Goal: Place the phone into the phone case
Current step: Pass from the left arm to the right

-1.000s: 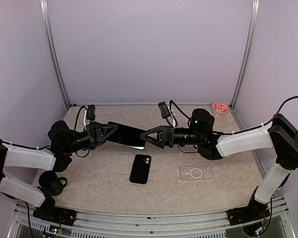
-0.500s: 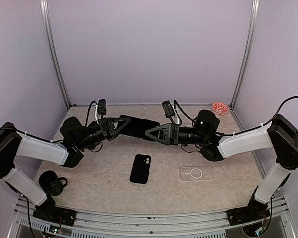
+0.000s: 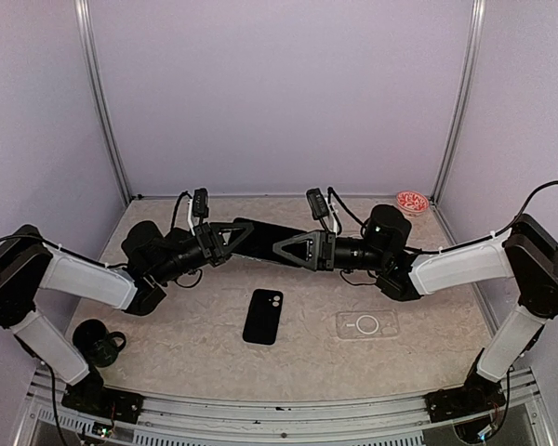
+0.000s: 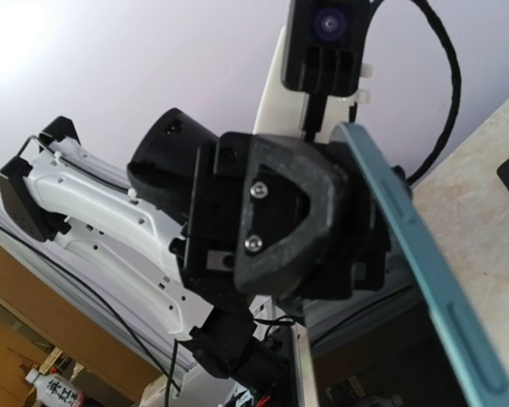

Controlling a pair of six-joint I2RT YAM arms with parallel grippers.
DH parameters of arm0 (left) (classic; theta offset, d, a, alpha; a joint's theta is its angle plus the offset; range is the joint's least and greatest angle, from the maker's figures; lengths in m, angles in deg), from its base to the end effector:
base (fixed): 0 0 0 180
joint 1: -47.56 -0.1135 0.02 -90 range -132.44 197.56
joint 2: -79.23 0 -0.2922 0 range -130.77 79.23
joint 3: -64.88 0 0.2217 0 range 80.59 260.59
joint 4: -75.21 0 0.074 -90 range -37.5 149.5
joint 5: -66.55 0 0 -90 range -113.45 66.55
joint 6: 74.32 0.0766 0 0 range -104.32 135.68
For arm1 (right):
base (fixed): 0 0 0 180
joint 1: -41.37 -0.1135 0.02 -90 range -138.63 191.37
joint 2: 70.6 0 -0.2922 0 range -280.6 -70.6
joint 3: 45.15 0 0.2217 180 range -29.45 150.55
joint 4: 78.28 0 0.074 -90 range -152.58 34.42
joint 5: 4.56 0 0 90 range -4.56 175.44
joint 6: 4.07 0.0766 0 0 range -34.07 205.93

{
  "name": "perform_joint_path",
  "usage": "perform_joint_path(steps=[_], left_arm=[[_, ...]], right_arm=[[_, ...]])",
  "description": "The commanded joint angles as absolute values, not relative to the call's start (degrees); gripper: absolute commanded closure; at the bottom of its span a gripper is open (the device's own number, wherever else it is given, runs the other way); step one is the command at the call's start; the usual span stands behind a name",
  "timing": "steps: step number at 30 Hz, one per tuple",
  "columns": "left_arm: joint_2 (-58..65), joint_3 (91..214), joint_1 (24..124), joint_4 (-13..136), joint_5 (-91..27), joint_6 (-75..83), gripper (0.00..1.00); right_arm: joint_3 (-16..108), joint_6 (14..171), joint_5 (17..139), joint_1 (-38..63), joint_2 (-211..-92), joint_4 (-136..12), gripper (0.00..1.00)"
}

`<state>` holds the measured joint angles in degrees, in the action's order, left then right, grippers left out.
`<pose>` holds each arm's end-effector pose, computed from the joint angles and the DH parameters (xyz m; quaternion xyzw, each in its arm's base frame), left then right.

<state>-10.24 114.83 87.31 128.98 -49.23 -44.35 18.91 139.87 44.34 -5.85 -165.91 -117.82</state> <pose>0.2300 -0.2346 0.2998 0.0680 0.6201 -0.6767 0.3910 0.2122 0.3035 0.3084 -0.2291 0.6270 0.6929 0.2723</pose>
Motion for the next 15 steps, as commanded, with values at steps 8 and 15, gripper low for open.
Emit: perform_joint_path(steps=[8, 15], left_arm=[[-10.85, 116.01, 87.85, 130.98, -46.34, -44.05, 1.00], [-11.71, 116.01, 87.90, 130.86, -46.40, -44.33, 1.00]], right_arm=[[20.23, 138.51, 45.28, -5.57, -165.30, -117.86, 0.40], [20.14, 138.45, 45.09, -5.49, -165.99, -118.96, 0.78]])
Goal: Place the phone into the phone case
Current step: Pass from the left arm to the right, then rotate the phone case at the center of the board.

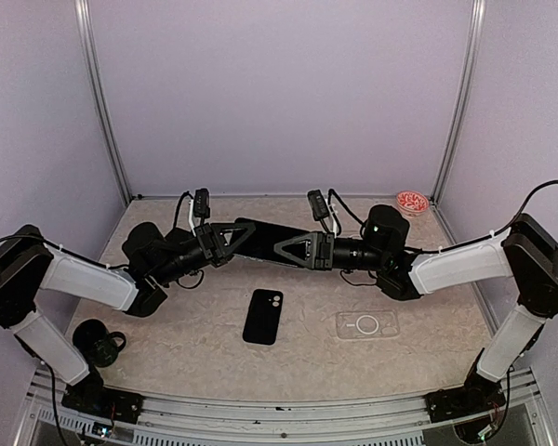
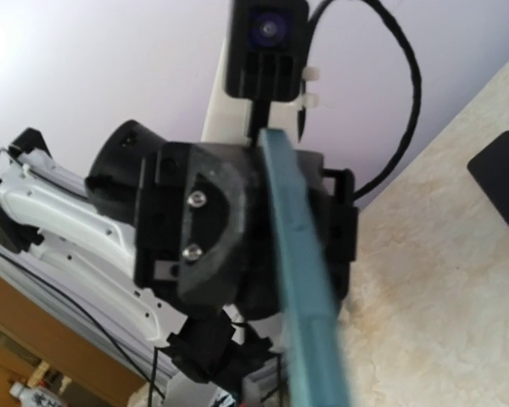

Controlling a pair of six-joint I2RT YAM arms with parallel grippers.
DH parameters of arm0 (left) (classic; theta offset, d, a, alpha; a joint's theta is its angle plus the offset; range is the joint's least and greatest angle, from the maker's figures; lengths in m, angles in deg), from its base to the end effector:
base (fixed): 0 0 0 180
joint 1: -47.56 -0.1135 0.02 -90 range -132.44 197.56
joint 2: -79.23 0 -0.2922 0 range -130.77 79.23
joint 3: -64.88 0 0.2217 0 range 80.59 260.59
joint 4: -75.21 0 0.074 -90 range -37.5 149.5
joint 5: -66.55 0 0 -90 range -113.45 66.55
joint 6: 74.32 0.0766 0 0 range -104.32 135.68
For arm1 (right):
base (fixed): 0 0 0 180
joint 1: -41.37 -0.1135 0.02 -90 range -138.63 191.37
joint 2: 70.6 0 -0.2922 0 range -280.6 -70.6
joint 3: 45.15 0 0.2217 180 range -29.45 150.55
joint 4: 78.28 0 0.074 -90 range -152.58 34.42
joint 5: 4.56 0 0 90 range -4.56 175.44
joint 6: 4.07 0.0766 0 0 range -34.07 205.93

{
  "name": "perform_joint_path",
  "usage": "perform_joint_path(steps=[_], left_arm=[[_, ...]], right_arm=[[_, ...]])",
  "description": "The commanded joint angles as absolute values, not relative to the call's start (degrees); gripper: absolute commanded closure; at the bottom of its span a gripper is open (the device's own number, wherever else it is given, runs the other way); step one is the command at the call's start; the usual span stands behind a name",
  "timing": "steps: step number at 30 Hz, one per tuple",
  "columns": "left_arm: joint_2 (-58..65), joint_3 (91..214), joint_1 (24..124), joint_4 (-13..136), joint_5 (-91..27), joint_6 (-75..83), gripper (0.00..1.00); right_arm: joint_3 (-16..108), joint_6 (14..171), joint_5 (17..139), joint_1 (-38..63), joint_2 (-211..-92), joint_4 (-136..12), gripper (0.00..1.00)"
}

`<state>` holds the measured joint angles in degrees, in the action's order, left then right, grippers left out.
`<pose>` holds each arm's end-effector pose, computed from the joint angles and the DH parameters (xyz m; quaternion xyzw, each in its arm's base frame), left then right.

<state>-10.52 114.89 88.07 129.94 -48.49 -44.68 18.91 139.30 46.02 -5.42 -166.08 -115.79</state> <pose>0.2281 -0.2375 0.3011 0.0670 0.6151 -0.6811 0.3915 0.2175 0.3026 0.3029 -0.2143 0.6427 0.6816 0.2763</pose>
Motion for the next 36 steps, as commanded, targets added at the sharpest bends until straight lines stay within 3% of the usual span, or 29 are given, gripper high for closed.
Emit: perform_joint_path(steps=[1, 5, 7, 13, 15, 19, 22, 26, 36], left_arm=[[-11.85, 116.01, 87.90, 130.89, -46.38, -44.48, 1.00], [-12.12, 116.03, 87.90, 130.88, -46.63, -44.58, 1.00], [-12.01, 116.01, 87.86, 130.76, -46.65, -44.57, 0.89], [-9.62, 115.28, 87.10, 127.31, -45.67, -42.76, 0.40], [-8.11, 115.13, 86.51, 123.48, -45.01, -41.52, 0.28], [-5.23, 115.23, 85.81, 113.52, -42.49, -38.10, 0.17], [-3.21, 114.54, 85.79, 105.82, -40.21, -36.02, 0.14], [0.03, 113.29, 85.79, 95.22, -37.10, -32.86, 0.01], [1.48, 112.44, 87.42, 79.70, -34.85, -30.33, 0.01]], right_arm=[[20.10, 138.45, 44.96, -5.48, -166.11, -119.25, 0.84], [19.91, 138.99, 44.59, -5.41, -166.40, -120.32, 1.00], [19.81, 139.03, 44.50, -5.39, -166.32, -120.33, 1.00], [17.96, 139.15, 45.09, -4.38, -164.49, -119.94, 1.00], [17.29, 138.65, 45.67, -3.66, -163.41, -118.08, 1.00], [17.76, 133.72, 48.92, -3.06, -160.64, -106.80, 1.00], [19.05, 128.15, 54.22, -3.08, -158.74, -94.26, 1.00], [19.80, 122.45, 61.57, -3.06, -156.53, -81.00, 1.00], [18.53, 117.76, 70.85, -3.06, -155.83, -66.40, 1.00]])
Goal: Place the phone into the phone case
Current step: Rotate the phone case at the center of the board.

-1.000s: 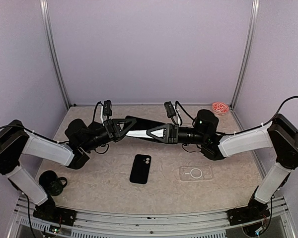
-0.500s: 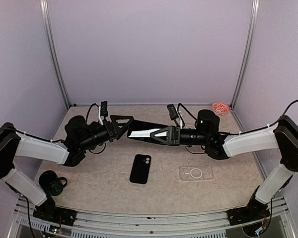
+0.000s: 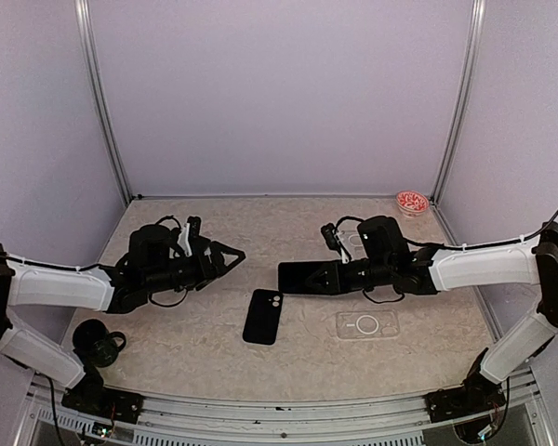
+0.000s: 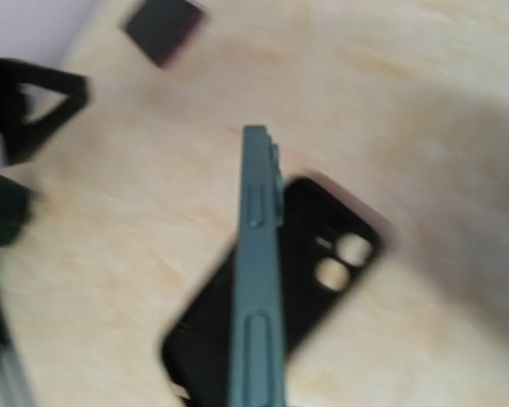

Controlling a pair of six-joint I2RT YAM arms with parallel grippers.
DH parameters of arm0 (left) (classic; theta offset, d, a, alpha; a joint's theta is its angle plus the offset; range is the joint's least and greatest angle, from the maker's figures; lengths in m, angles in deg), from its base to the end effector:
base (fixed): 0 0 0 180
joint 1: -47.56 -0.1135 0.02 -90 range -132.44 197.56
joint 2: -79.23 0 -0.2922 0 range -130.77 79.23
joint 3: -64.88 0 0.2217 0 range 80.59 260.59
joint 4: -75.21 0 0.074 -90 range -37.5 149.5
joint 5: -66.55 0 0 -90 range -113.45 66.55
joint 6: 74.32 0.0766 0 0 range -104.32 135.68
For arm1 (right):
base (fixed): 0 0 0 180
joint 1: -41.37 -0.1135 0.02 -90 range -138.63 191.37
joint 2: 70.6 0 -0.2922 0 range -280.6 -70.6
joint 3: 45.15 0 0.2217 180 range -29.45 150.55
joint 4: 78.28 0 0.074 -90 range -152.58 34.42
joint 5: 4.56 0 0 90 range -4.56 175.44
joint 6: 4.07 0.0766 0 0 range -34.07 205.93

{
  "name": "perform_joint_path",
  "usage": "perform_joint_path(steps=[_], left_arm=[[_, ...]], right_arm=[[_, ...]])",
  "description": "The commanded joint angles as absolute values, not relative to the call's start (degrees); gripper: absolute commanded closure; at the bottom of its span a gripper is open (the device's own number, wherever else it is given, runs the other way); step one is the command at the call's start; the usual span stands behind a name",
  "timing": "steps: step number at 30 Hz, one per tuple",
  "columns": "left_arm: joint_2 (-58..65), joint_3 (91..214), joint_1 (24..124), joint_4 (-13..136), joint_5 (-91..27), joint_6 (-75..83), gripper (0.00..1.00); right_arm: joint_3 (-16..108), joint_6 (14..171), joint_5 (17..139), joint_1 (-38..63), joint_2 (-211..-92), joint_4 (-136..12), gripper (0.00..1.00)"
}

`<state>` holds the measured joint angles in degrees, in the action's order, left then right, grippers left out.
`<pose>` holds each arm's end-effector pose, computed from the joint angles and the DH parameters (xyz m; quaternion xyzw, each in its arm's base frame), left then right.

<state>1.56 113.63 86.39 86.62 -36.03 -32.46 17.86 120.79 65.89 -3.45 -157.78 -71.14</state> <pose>0.2182 -0.1970 0.2470 -0.0005 0.8043 -0.4685 0.3656 0.2180 0.2528 0.2386 -0.1575 0.8486 0.4230 0.2760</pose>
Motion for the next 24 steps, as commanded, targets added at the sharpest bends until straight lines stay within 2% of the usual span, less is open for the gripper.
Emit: perform_joint_path(steps=[1, 13, 24], left_arm=[[1.11, 112.34, 87.83, 79.44, -34.94, -30.39, 0.01], [-9.57, 114.13, 92.29, 82.11, -38.96, -31.08, 0.01], [-14.05, 115.42, 94.72, 83.79, -40.47, -31.80, 0.01]], right_arm=[[18.37, 117.69, 71.40, -3.08, -155.97, -65.66, 1.00], [18.29, 117.13, 72.80, -3.10, -161.21, -66.93, 1.00], [22.98, 116.69, 70.62, -3.09, -167.05, -69.75, 1.00]])
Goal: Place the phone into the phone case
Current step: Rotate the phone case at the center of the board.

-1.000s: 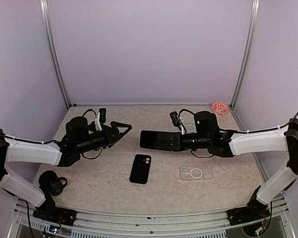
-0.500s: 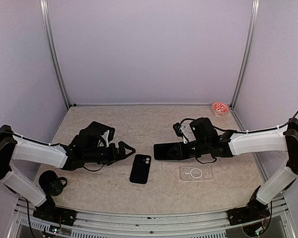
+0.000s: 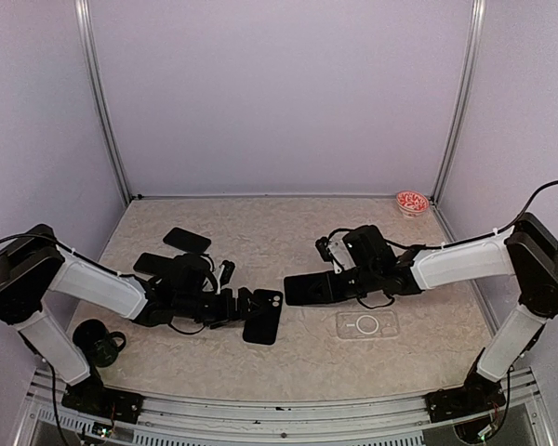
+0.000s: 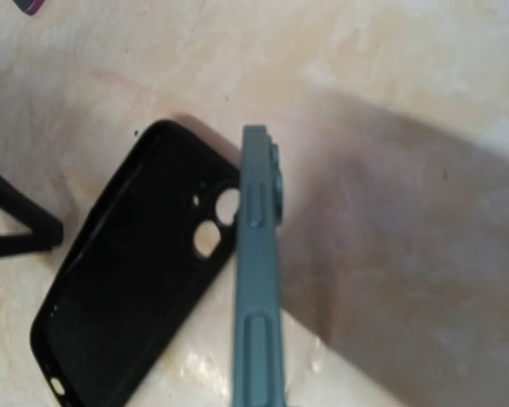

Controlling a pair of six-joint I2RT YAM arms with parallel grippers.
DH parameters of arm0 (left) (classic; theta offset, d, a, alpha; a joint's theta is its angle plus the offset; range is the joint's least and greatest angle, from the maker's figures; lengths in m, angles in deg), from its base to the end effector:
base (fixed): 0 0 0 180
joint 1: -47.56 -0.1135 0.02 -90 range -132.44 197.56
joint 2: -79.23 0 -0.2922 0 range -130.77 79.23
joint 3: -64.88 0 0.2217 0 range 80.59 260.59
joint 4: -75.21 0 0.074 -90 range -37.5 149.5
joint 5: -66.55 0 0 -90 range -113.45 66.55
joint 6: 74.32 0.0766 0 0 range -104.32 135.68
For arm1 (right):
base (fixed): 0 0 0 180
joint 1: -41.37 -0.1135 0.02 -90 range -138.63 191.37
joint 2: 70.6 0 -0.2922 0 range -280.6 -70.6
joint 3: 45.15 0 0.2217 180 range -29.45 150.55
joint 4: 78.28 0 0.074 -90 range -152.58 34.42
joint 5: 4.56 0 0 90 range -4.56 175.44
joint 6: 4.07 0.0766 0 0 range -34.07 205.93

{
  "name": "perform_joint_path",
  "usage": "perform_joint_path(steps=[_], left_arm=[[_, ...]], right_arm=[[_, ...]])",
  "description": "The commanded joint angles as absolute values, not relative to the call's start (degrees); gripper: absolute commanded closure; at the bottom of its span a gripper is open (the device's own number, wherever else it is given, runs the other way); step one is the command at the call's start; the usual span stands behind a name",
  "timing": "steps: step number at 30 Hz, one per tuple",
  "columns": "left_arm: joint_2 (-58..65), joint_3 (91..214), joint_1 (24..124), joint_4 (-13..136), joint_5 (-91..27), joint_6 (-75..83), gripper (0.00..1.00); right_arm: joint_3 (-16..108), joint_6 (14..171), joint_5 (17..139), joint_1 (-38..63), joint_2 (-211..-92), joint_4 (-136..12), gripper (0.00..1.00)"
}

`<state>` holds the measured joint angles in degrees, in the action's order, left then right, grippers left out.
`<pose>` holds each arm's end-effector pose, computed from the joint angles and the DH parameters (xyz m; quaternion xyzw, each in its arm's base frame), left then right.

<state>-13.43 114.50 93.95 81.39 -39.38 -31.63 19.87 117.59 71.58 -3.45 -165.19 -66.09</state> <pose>0.2012 -0.2417 0.1655 0.0549 0.8862 -0.4079 0.2125 0.2331 0.2575 0.1965 -0.1528 0.8944 0.3376 0.2505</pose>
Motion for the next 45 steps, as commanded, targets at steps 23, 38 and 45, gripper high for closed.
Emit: perform_joint_path(steps=[23, 38, 45], left_arm=[[-15.60, 115.13, 95.35, 86.56, -40.76, -33.90, 0.01], [-15.41, 114.83, 96.32, 89.37, -41.17, -35.18, 0.01], [-6.93, 115.25, 93.03, 83.02, -35.30, -31.03, 0.01]], right_arm=[[37.17, 116.28, 62.23, -3.10, -180.16, -73.90, 1.00], [47.90, 114.00, 62.62, -2.95, -186.84, -72.52, 1.00], [43.08, 113.82, 65.51, -2.37, -181.08, -70.55, 1.00]])
